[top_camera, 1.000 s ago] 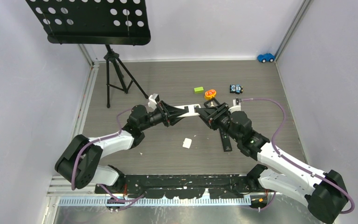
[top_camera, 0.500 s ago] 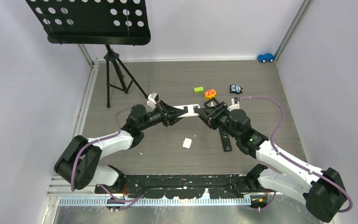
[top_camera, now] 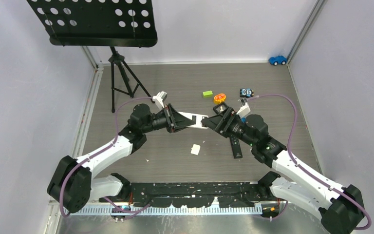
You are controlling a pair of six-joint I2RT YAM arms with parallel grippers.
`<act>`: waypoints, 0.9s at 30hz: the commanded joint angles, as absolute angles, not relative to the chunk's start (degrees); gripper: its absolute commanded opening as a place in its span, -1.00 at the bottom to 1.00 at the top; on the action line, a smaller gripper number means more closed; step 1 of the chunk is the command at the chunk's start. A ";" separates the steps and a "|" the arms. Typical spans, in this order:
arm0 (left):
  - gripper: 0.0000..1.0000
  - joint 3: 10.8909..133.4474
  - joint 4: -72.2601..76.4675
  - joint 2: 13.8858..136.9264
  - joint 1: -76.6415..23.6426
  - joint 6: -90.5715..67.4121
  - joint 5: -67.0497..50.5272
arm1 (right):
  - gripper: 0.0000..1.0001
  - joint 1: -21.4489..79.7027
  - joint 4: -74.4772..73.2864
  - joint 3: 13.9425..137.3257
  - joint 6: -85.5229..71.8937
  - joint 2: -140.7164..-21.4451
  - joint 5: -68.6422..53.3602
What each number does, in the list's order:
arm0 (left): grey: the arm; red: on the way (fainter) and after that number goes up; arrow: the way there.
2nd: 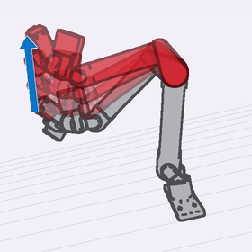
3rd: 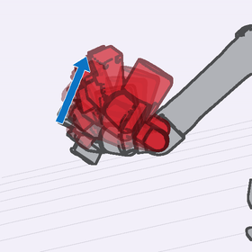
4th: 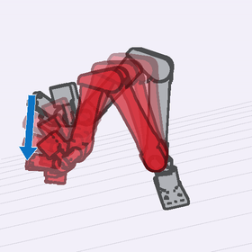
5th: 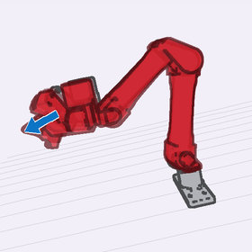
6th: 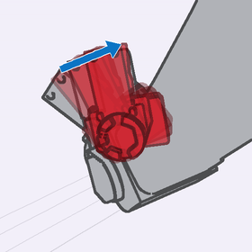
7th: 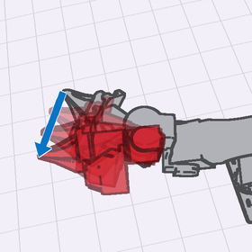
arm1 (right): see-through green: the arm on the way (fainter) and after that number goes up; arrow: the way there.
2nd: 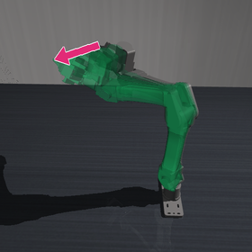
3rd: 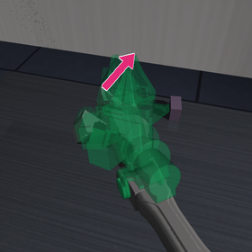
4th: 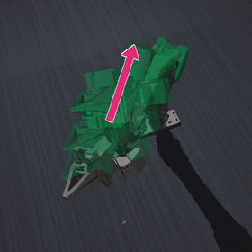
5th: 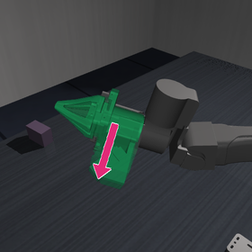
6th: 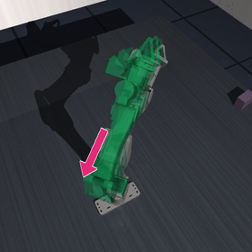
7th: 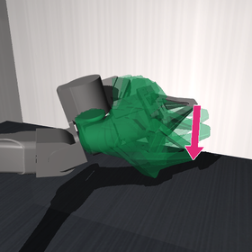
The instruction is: Load the batteries into the remote control
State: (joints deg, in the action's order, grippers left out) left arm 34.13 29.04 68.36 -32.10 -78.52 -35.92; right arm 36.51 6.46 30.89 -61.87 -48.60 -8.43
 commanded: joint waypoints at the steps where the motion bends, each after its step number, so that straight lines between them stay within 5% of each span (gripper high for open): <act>1: -1.00 38.34 22.09 66.10 -30.60 -67.33 -42.63 | 0.48 35.89 7.92 33.27 -53.19 -45.57 -13.38; 8: -1.00 41.86 17.49 67.46 -29.88 -61.86 -51.58 | -0.04 34.81 4.85 35.43 -50.55 -44.71 -19.80; 27: -1.00 42.79 20.83 68.77 -29.54 -65.37 -53.44 | -0.61 34.80 7.23 33.72 -41.34 -46.89 -26.66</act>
State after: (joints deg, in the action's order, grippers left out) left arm 40.18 18.11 68.31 -29.47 -63.86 -51.72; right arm 34.35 4.23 32.60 -46.35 -46.65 -22.94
